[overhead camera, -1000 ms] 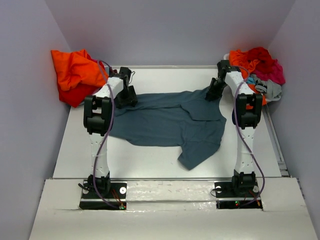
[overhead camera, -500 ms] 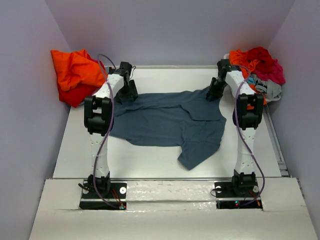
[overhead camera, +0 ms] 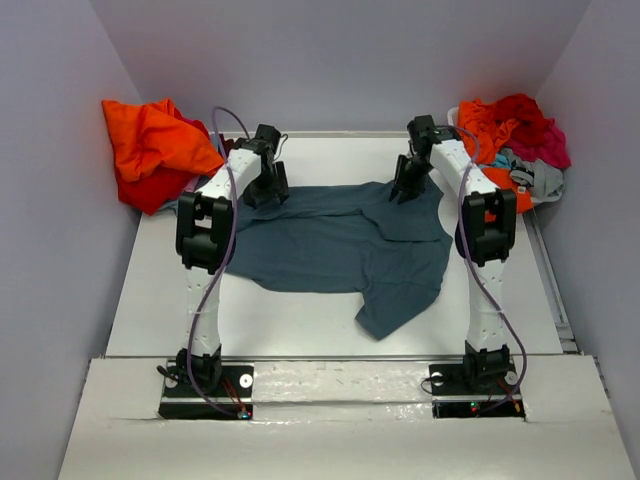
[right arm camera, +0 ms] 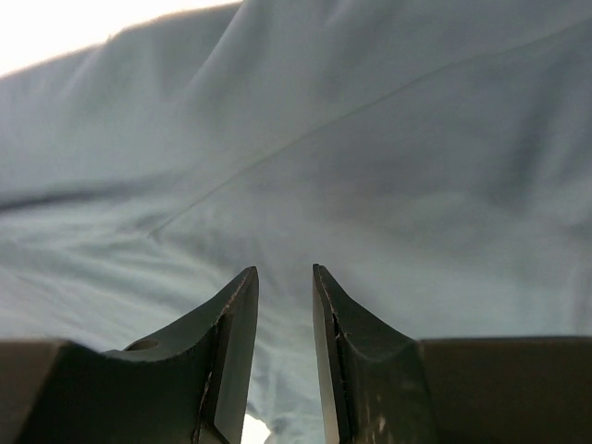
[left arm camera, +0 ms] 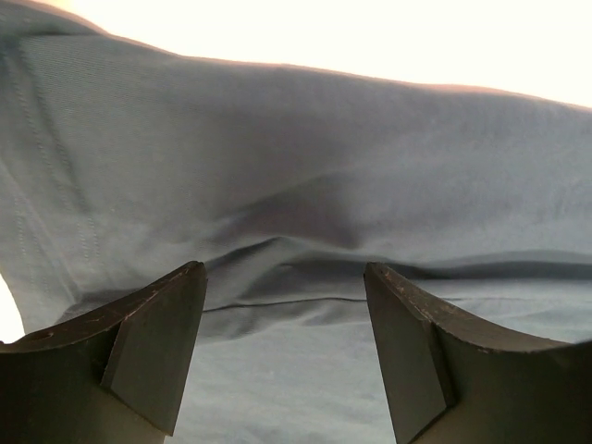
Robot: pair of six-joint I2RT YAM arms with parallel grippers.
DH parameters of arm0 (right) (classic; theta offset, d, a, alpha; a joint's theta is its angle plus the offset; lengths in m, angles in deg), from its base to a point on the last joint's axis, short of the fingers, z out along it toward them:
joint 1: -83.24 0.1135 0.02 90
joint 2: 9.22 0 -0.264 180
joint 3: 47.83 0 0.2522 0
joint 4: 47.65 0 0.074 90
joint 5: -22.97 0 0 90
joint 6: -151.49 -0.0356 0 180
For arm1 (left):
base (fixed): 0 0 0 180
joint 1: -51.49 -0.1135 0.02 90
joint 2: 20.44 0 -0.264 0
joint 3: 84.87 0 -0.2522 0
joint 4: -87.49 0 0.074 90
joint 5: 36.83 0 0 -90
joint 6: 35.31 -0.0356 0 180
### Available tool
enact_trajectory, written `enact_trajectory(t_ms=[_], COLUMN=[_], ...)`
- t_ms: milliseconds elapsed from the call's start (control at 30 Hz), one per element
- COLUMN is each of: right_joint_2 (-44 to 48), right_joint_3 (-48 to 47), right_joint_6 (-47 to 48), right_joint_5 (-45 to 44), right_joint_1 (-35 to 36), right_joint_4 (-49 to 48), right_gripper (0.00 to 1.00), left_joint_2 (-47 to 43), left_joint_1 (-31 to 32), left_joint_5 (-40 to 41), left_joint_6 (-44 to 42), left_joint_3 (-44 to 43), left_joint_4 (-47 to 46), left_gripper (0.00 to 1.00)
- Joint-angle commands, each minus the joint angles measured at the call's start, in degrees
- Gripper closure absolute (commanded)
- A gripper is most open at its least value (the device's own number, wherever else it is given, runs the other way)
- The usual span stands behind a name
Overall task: Fold and stack the t-shirts
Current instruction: Fold the tshirt
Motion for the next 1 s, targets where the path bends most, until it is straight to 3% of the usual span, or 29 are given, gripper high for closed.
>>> enact_trajectory(t_ms=[0, 433, 967], right_joint_2=[-0.11, -6.18, -5.13], right_joint_3=[0.59, -3.19, 0.33], right_joint_6=[1.04, 0.61, 1.40], right_joint_5=[2.24, 4.53, 4.09], right_joint_1=[2.55, 6.50, 7.03], right_joint_4=[1.50, 1.76, 0.79], right_gripper=[0.64, 0.64, 0.64], left_joint_2=[-1.92, -2.62, -8.77], left_joint_1=[0.90, 2.49, 6.35], left_joint_5=[-0.03, -0.38, 3.66], left_joint_6=[-1.13, -2.97, -2.45], left_joint_3=[-1.14, 4.23, 12.40], left_joint_4=[1.93, 2.19, 1.14], left_gripper=[0.19, 0.19, 0.19])
